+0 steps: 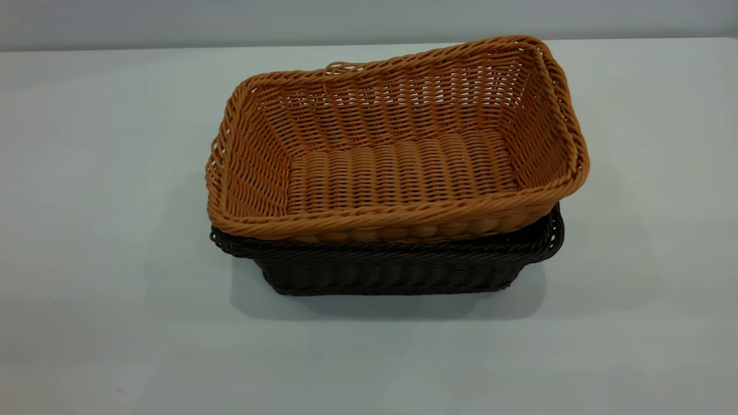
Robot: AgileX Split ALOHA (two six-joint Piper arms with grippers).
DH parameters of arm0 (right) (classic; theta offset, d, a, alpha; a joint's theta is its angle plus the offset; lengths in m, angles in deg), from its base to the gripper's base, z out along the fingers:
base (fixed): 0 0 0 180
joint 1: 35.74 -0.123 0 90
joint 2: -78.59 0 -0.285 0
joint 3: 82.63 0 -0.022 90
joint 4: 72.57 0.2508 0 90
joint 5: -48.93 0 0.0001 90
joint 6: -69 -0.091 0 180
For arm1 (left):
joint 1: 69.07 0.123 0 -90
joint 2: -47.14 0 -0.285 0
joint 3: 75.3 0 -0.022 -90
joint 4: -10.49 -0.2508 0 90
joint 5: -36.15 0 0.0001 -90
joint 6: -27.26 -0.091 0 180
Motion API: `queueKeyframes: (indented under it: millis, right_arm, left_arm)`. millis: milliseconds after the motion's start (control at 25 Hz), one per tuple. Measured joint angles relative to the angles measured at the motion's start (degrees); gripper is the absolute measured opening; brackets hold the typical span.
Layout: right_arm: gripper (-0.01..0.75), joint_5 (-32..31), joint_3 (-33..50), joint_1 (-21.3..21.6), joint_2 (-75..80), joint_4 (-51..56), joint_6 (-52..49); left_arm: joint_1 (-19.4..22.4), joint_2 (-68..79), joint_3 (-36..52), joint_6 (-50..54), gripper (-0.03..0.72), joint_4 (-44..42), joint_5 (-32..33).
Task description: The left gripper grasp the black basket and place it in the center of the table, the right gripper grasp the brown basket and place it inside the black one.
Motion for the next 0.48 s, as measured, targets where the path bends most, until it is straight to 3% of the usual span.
queueKeyframes:
  millis: [480]
  right_arm:
    - [0.313, 0.0, 0.0, 0.3, 0.0, 0.0, 0.0]
  left_arm:
    - [-0.2, 0.0, 0.0, -0.5, 0.393, -0.1, 0.0]
